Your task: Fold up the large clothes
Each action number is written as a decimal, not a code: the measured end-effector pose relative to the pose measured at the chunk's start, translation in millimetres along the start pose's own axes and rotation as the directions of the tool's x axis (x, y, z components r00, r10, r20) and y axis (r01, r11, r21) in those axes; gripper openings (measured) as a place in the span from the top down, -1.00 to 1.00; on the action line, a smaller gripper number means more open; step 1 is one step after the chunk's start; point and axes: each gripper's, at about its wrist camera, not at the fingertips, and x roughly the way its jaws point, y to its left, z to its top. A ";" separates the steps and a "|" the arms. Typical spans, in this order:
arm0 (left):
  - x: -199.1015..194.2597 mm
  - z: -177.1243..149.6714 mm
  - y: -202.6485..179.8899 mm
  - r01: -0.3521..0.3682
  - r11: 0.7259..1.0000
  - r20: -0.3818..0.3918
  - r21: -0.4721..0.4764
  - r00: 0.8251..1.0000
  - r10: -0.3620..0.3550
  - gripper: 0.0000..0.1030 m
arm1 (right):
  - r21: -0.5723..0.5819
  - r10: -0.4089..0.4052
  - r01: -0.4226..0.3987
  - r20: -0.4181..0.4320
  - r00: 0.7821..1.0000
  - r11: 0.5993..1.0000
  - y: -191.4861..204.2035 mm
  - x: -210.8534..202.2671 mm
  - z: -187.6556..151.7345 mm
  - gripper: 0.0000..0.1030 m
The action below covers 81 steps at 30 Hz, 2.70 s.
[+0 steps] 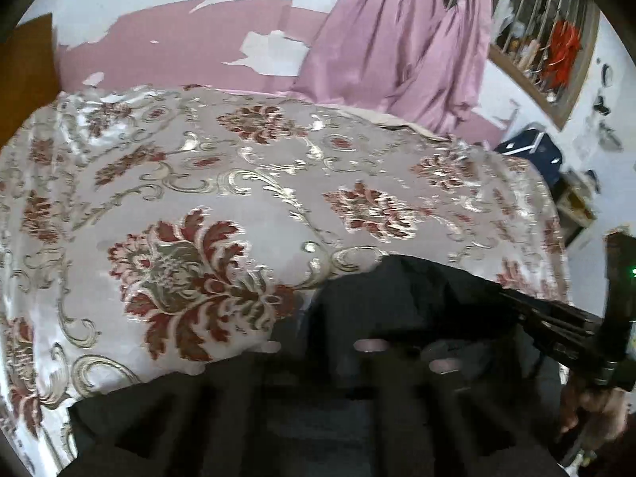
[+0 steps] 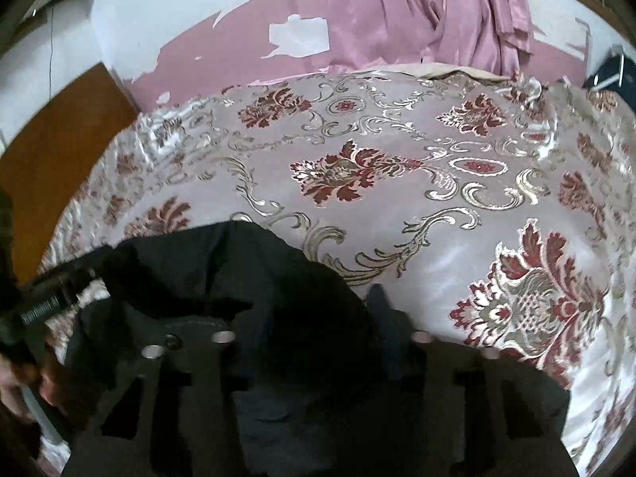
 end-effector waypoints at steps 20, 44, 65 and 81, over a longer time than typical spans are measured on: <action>-68.4 -81.6 3.2 -0.043 0.986 -0.032 0.162 0.998 0.049 0.91 | -0.201 0.024 -0.015 0.041 0.999 0.979 -18.9 -70.0 -80.4 0.92; -24.7 -137.7 8.2 -0.036 0.982 -0.080 0.187 0.995 0.052 0.89 | -0.219 -0.005 -0.006 -0.048 0.999 0.976 -19.2 -18.1 -139.8 0.92; -68.8 -53.6 3.1 0.113 0.993 0.155 0.024 0.981 -0.115 0.01 | -0.267 0.005 0.009 0.050 0.999 0.964 -28.9 -65.0 -114.9 0.82; 14.7 -53.3 -29.5 0.288 0.952 -0.106 0.101 0.955 -0.277 0.43 | 0.016 0.208 -0.212 0.143 0.968 0.977 -53.7 -54.6 -41.0 0.22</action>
